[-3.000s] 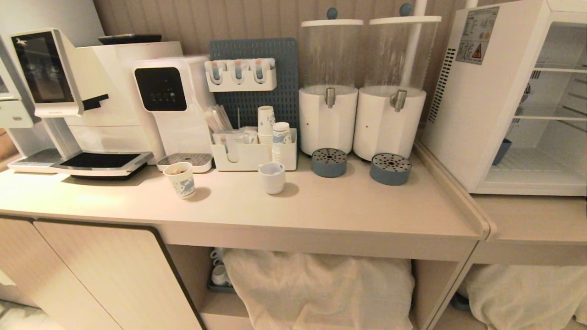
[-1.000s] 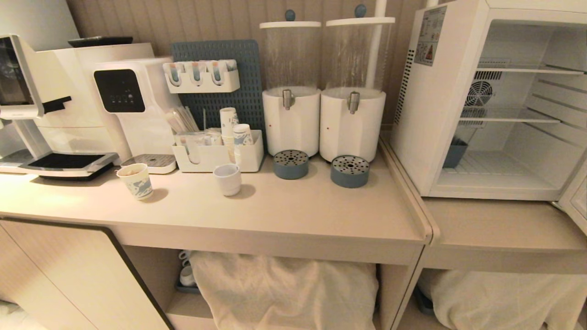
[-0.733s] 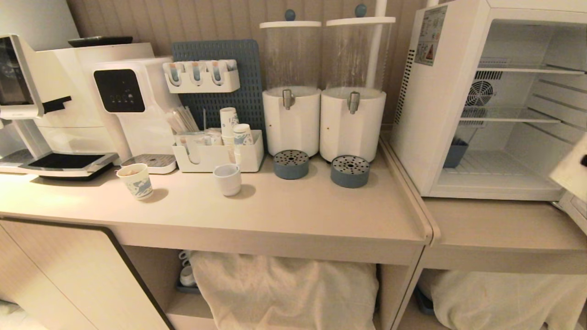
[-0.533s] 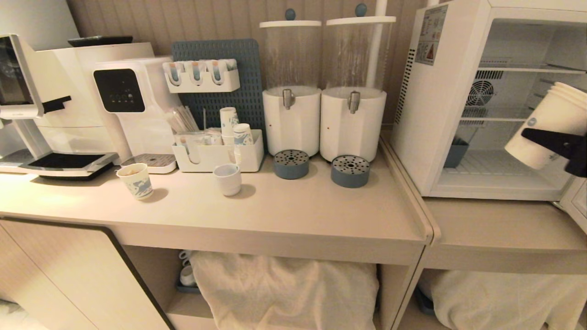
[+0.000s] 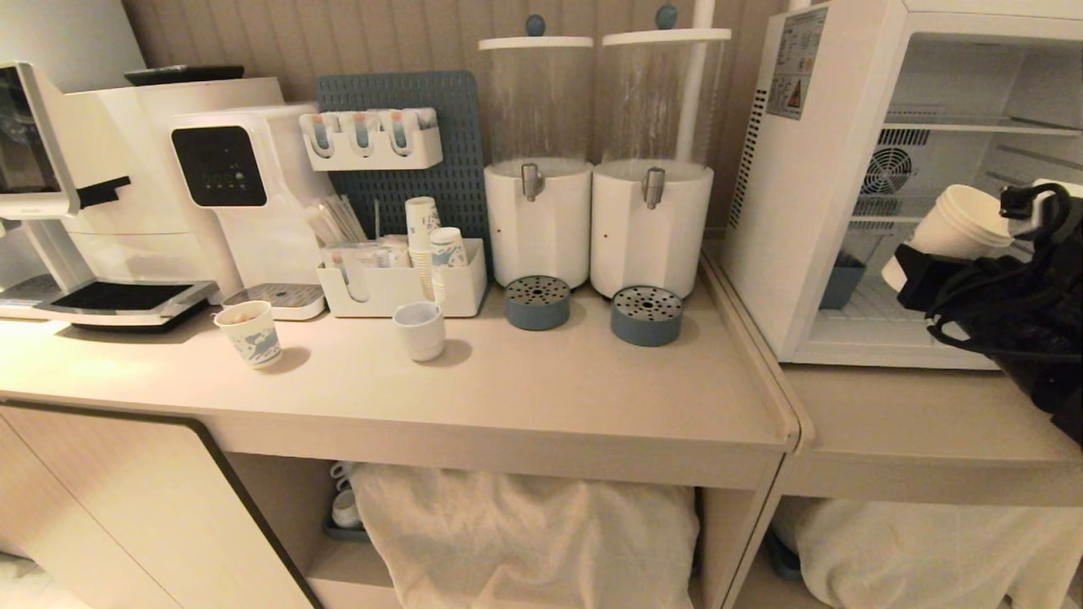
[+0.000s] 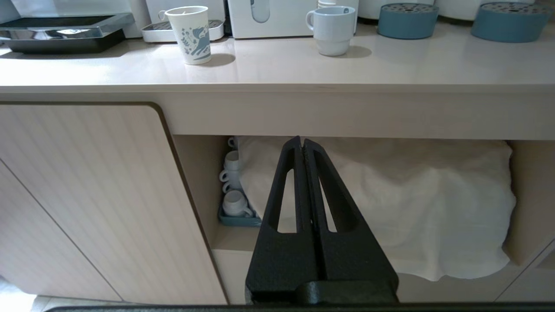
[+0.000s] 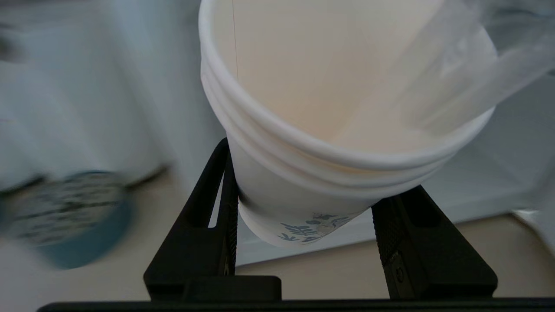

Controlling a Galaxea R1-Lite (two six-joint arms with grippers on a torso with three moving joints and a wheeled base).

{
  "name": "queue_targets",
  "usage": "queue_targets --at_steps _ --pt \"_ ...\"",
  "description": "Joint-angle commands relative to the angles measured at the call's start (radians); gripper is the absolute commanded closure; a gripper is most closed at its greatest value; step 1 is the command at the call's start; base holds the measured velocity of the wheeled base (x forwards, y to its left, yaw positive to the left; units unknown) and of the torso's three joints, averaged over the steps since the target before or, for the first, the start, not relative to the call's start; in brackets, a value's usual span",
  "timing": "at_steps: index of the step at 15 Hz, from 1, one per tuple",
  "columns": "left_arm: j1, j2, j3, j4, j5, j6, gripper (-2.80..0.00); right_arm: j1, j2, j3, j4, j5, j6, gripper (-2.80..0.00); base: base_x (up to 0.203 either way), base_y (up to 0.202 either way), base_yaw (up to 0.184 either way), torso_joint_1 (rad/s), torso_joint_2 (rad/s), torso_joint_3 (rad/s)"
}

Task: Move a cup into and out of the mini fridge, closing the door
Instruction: Put the paper cup in the freezer

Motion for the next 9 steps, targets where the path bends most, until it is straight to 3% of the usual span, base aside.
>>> queue_targets --at_steps 1,4,9 --pt "0.001 0.000 0.017 0.001 -0.002 0.016 0.00 -0.059 0.086 0.027 -0.055 -0.004 -0.017 0.00 0.000 0.000 0.000 0.000 0.00 0.000" --pt "0.001 0.000 0.017 0.002 -0.004 0.019 0.00 -0.149 0.124 0.008 -0.059 0.012 -0.018 0.00 0.000 0.000 0.000 0.000 0.00 0.000" --pt "0.001 0.000 0.017 0.002 -0.004 0.019 0.00 -0.229 0.247 -0.076 -0.060 0.077 -0.020 0.00 0.000 0.000 0.000 0.000 0.00 0.000"
